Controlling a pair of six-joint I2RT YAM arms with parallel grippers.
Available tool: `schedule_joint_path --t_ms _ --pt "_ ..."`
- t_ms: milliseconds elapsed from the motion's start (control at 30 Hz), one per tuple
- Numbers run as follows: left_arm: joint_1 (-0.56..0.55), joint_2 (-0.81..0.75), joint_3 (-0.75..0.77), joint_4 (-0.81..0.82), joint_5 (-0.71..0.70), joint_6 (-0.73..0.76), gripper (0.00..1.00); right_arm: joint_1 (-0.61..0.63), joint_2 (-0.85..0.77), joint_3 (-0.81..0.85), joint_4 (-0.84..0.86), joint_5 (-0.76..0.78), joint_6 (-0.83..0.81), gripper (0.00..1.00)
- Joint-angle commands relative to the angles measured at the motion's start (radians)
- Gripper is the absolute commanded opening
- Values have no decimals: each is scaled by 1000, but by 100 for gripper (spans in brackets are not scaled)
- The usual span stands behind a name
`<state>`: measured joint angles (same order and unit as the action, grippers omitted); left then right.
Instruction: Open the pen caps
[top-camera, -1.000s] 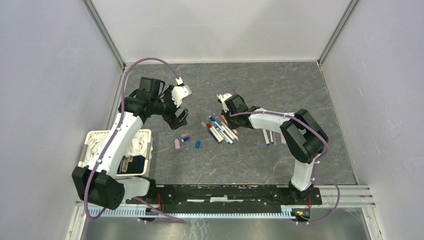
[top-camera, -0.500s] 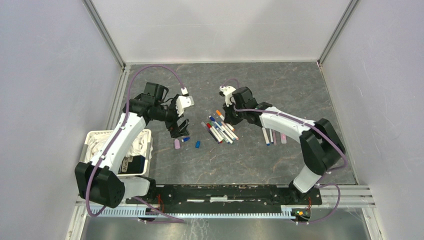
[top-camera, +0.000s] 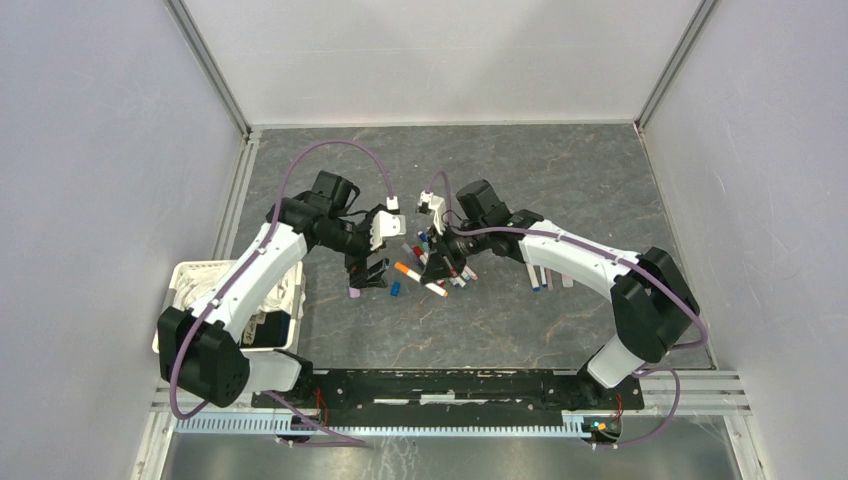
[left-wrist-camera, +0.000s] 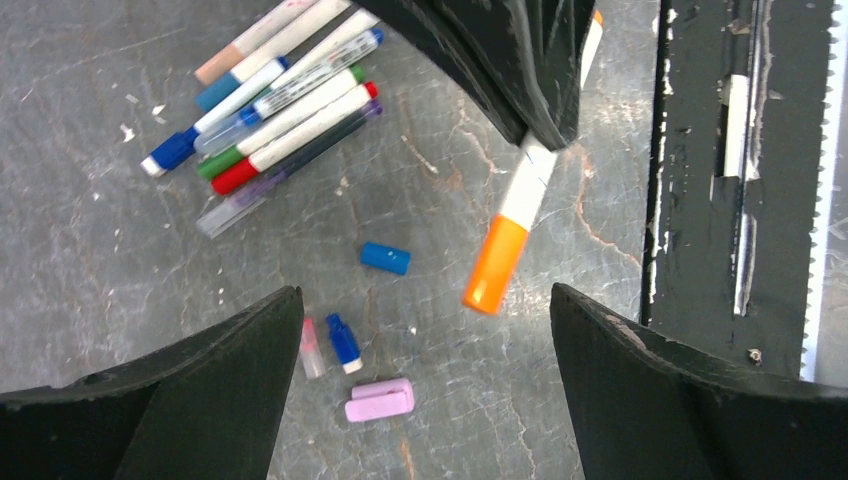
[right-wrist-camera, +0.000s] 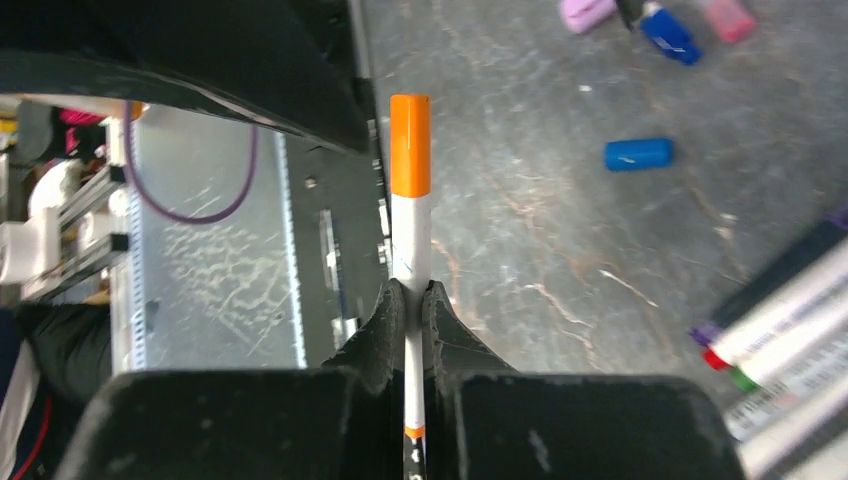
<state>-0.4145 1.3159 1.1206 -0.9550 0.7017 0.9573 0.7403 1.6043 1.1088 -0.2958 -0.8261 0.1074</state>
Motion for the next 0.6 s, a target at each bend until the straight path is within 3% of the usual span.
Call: schedule_joint_path --t_ms 0,133,300,367,467,567 --pt "-39 -21 -20 7 44 59 96 22 9 57 6 -154 -24 0" --pt "-58 -28 -26 -42 57 93 85 23 29 74 -4 -165 -27 0" --pt "-71 -34 -26 -74 49 111 59 24 56 97 -6 -168 -15 0" --pt "-76 -38 -26 -74 44 114 46 23 66 109 -10 -168 -15 0" --pt "-82 -38 -24 -76 37 112 16 24 77 121 -9 -169 -3 1" --pt "-87 -35 -23 -75 47 106 11 24 89 120 29 -170 44 20"
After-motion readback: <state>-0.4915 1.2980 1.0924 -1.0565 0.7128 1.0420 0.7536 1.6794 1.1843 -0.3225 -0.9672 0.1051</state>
